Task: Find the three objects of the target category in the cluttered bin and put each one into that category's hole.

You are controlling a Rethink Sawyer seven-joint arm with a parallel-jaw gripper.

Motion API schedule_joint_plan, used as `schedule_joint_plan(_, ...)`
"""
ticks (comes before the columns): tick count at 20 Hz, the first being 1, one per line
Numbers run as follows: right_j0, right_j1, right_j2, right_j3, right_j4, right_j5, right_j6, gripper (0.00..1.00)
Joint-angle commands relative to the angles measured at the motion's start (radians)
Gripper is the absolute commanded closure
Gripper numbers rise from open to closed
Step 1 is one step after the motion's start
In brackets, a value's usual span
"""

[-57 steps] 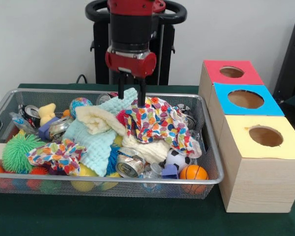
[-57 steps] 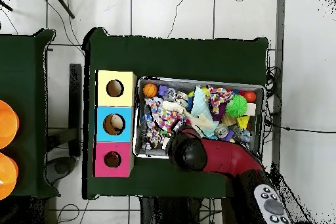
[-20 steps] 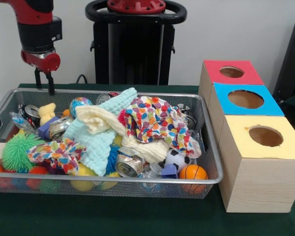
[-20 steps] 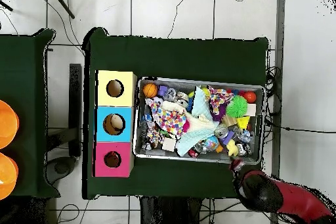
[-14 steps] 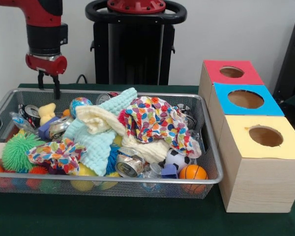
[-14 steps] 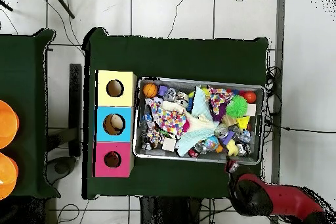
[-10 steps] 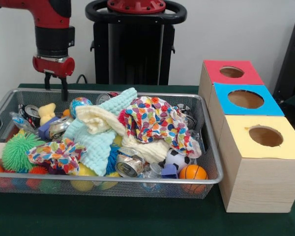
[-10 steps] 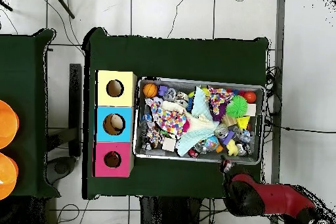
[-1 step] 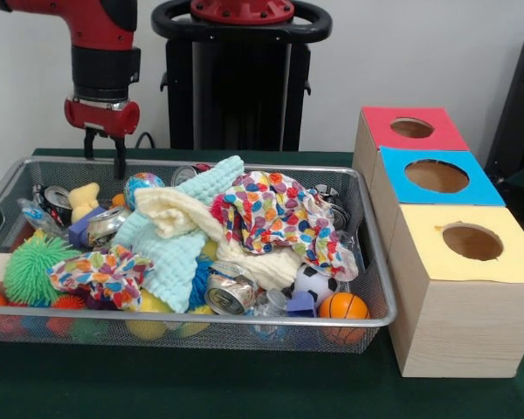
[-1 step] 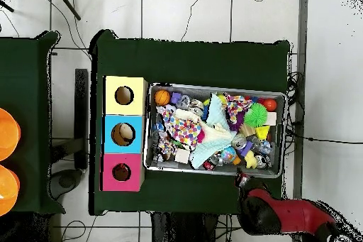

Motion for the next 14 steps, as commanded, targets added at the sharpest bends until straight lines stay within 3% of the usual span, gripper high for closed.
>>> schedule_joint_plan(1,-0.002,-0.051,0.068,0.060,0.018,0.090,-0.006,0.00)
schedule_joint_plan(9,-0.065,-0.235,0.170,0.142,0.128,0.257,-0.115,0.00)
schedule_joint_plan(14,-0.089,-0.287,0.235,0.146,0.177,0.342,-0.160,0.00)
